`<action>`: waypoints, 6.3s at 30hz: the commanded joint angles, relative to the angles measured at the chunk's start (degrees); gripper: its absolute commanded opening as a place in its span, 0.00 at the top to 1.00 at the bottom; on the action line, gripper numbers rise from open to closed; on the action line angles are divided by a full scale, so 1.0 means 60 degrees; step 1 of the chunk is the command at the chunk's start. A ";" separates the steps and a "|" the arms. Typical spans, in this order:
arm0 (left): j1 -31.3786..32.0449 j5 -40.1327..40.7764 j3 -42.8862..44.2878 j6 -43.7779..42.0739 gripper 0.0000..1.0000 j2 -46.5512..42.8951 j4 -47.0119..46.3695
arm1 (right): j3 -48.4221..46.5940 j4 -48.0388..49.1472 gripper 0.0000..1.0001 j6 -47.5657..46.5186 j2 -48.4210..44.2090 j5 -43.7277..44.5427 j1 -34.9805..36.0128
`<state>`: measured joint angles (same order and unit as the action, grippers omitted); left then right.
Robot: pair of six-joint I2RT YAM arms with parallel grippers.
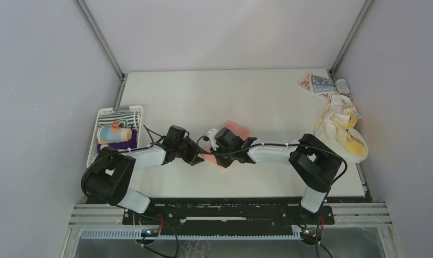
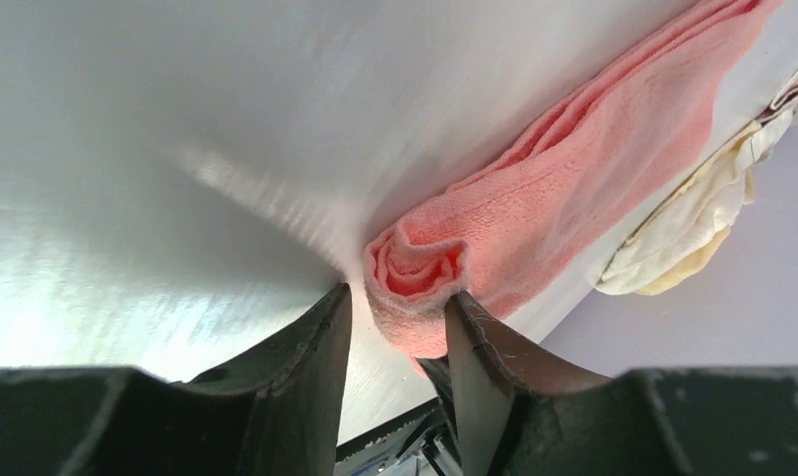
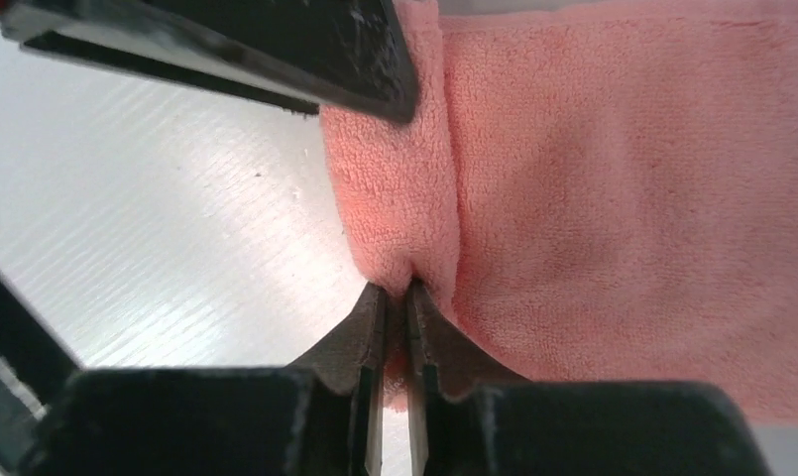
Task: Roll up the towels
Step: Roll the towel at the center of the board.
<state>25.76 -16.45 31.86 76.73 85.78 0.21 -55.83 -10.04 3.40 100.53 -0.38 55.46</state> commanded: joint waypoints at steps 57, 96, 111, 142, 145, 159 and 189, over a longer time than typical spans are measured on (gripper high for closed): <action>0.1787 0.1444 -0.0044 0.0637 0.65 0.0786 -0.2015 | 0.1676 0.5142 0.89 0.6463 0.3341 -1.0323 -0.5166; 0.1420 0.1171 0.2024 -0.0952 0.71 0.1528 0.2108 | 0.2464 0.2006 0.21 -0.2322 -0.2411 0.4279 0.2620; 0.1334 0.1147 0.2081 -0.1069 0.71 0.1525 0.2268 | 0.2059 0.1627 0.53 -0.2577 -0.0752 0.5949 0.3160; -0.0131 0.1416 0.1325 -0.1004 0.45 -0.0337 0.2480 | 0.0883 0.0960 1.00 0.0761 -0.0634 -0.4805 -0.1615; -0.0133 0.1473 0.1227 -0.0855 0.39 -0.0927 0.2242 | 0.0974 0.1500 1.00 0.1658 -0.0066 -0.6413 -0.2372; 0.0497 0.1640 -0.0099 -0.0544 0.27 -0.2712 0.1014 | 0.2747 0.7833 1.00 0.7362 0.3049 -1.0397 -0.5070; 0.1142 0.1474 0.0853 -0.0325 0.34 0.0612 -0.0990 | 0.1622 0.5409 1.00 0.7095 0.3651 -1.0283 -0.5396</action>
<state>32.36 -8.12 35.14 75.00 87.57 -4.78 -45.93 29.30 47.88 120.16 -66.50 23.46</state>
